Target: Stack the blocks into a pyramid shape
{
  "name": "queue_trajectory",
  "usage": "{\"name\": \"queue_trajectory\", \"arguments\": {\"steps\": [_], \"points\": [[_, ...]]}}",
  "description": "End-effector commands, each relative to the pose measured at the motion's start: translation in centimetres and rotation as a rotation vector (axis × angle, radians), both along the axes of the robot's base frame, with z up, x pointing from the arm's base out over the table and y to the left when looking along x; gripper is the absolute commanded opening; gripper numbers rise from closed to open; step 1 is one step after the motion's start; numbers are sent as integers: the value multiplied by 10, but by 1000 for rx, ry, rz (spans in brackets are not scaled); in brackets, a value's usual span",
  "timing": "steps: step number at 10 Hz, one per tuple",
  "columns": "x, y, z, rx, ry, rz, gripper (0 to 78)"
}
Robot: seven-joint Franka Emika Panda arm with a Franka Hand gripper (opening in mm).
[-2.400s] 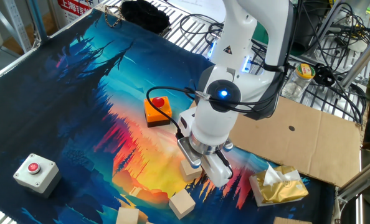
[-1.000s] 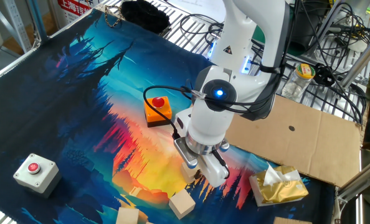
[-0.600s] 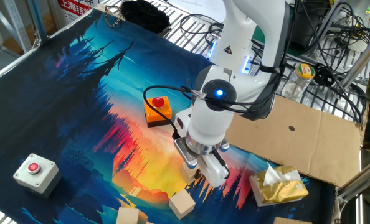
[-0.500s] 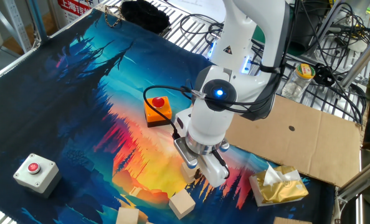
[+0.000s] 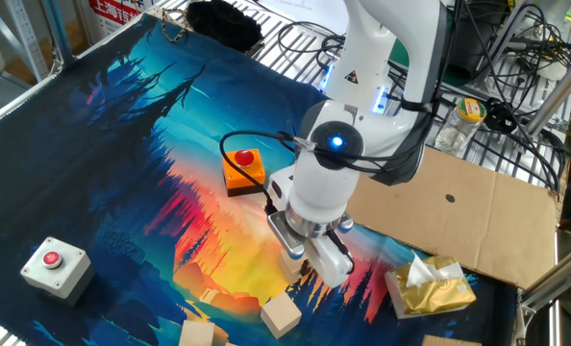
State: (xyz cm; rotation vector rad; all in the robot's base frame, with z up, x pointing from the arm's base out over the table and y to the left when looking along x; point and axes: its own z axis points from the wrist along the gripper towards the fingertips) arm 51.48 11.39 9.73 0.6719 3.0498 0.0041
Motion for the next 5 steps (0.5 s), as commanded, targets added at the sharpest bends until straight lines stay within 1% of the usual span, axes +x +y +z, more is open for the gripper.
{"name": "queue_trajectory", "arguments": {"steps": [1, 2, 5], "points": [[5, -21, 56, 47, 5, 255, 11], [8, -34, 53, 54, -3, 295, 11], [12, -54, 45, 47, -13, 368, 11]]}}
